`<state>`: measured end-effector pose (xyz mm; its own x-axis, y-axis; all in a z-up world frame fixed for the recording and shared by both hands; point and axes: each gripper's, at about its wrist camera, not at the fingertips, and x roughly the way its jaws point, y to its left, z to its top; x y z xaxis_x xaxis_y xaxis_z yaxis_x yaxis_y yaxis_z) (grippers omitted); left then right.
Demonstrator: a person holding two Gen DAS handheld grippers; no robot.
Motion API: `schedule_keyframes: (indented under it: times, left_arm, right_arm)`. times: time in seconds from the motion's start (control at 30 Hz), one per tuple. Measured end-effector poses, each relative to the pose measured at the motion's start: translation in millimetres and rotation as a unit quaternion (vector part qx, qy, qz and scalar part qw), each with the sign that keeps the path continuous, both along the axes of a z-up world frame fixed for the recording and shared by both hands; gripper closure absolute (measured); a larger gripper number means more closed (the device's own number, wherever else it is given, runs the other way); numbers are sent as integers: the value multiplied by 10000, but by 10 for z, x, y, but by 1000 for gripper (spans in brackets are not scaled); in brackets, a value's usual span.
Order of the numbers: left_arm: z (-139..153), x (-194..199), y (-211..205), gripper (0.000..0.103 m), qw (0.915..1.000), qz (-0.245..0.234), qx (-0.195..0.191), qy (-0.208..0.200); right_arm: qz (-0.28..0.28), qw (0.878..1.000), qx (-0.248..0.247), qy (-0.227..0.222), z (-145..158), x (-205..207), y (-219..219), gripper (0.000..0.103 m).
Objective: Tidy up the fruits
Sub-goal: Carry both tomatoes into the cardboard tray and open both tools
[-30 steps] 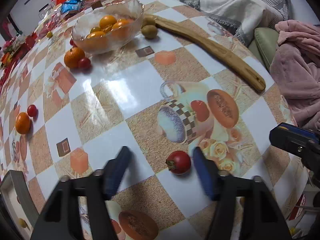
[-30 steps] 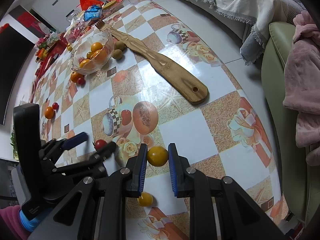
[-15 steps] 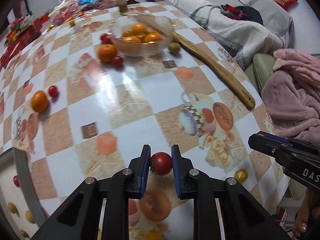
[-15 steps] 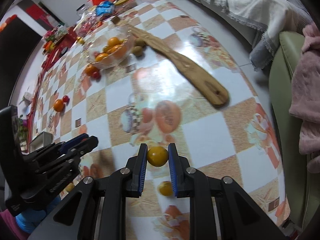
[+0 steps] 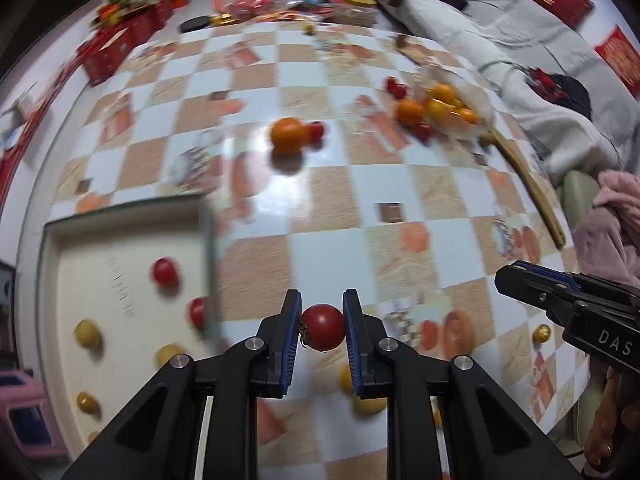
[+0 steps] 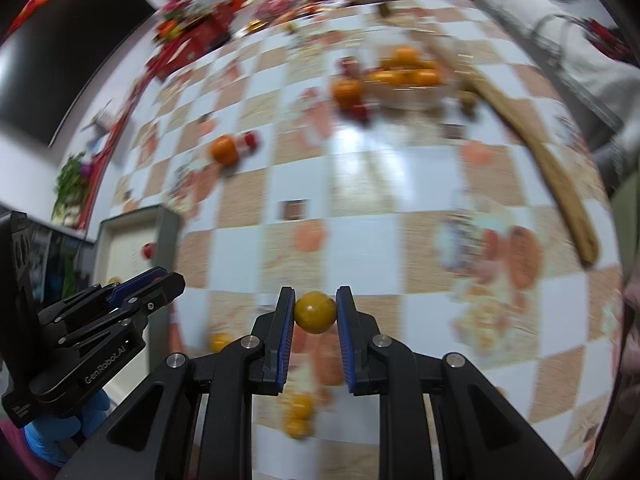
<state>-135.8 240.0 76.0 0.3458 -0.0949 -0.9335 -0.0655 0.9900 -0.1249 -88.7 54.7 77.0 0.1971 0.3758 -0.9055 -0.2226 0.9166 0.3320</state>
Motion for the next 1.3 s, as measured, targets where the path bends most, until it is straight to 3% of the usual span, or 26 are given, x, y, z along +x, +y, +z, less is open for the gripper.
schedule_keyframes:
  times: [0.3,0.7,1.3]
  left_arm:
    - [-19,-352,898,80,9947,1004,165,139]
    - [-243,-760,1430,80,9873,1536,149,387]
    - [-515,-995,1221,79,9920,1069,393,539]
  right_arm:
    - [938,9955,82,29,57,-72,963,80]
    - [1635,9861,196,216,8,-79,1833,80]
    - [2568,9662,-189,142,-448,101,2966,79]
